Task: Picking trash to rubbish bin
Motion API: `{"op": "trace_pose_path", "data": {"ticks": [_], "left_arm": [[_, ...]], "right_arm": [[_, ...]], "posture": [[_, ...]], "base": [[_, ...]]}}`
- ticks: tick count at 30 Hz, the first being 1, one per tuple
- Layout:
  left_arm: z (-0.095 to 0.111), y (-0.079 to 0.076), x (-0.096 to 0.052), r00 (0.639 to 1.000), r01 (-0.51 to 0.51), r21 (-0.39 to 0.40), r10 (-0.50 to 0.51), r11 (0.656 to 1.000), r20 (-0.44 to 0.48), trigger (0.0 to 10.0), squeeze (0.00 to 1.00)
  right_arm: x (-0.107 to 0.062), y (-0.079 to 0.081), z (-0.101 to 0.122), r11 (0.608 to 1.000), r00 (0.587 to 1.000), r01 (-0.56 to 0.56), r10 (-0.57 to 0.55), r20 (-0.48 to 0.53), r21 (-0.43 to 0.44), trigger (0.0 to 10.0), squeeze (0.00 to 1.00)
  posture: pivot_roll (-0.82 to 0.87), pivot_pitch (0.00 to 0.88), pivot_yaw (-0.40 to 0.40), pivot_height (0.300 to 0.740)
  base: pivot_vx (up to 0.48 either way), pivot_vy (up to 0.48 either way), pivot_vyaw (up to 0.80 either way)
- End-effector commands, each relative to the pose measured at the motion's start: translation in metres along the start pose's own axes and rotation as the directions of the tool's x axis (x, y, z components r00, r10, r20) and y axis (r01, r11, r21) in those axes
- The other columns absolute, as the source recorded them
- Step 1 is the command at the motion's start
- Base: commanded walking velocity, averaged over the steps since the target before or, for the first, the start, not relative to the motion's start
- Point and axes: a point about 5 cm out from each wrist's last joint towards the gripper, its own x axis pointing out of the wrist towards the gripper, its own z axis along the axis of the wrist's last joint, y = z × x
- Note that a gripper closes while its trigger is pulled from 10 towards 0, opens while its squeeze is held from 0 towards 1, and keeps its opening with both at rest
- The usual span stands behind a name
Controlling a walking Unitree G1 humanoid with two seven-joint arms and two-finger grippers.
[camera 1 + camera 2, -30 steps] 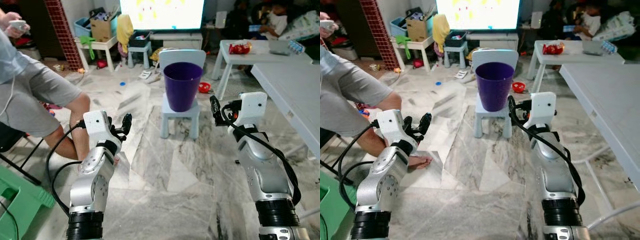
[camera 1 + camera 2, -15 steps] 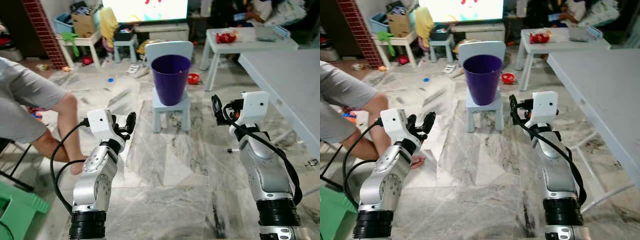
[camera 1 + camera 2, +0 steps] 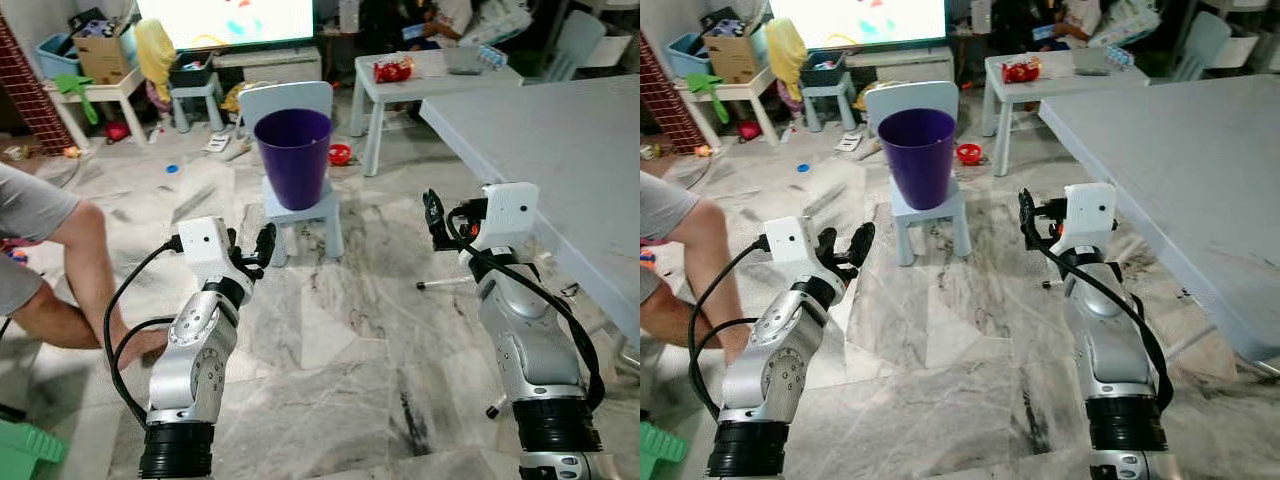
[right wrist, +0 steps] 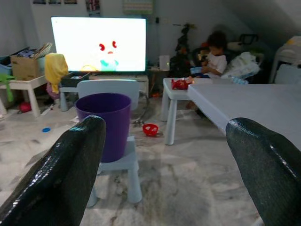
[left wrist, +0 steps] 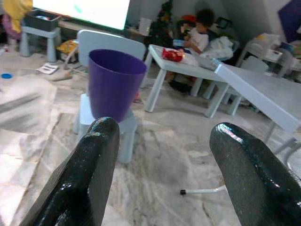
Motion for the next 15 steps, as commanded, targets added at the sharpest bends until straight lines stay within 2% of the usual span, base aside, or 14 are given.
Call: {"op": "trace_pose_path", "data": {"ticks": [1,4,15], "left_arm": [[0.0039,-0.0004,-0.0001,1.0,0.011,0.02,-0.012,1.0,0.015,10.0,0.0],[0.0036,-0.0001,-0.0002,1.0,0.01,0.022,-0.011,1.0,0.013,10.0,0.0],[0.0018,0.0004,-0.0005,1.0,0.002,0.017,-0.002,1.0,0.006,10.0,0.0]], "right_arm": [[0.0013,0.0005,0.0035,1.0,1.0,-0.002,0.002,0.008,0.004,10.0,0.87],[0.0011,0.0006,0.0033,1.0,1.0,-0.002,0.002,0.007,0.004,10.0,0.87],[0.0007,-0.0003,0.0033,1.0,1.0,0.0,0.0,0.007,0.002,10.0,0.87]], "posture": [[-0.02,0.0,0.018,0.74],[-0.02,0.0,0.018,0.74],[-0.02,0.0,0.016,0.74]], "base": [[0.274,0.0,-0.8],[0.301,0.0,-0.8],[0.0,0.0,-0.8]]}}
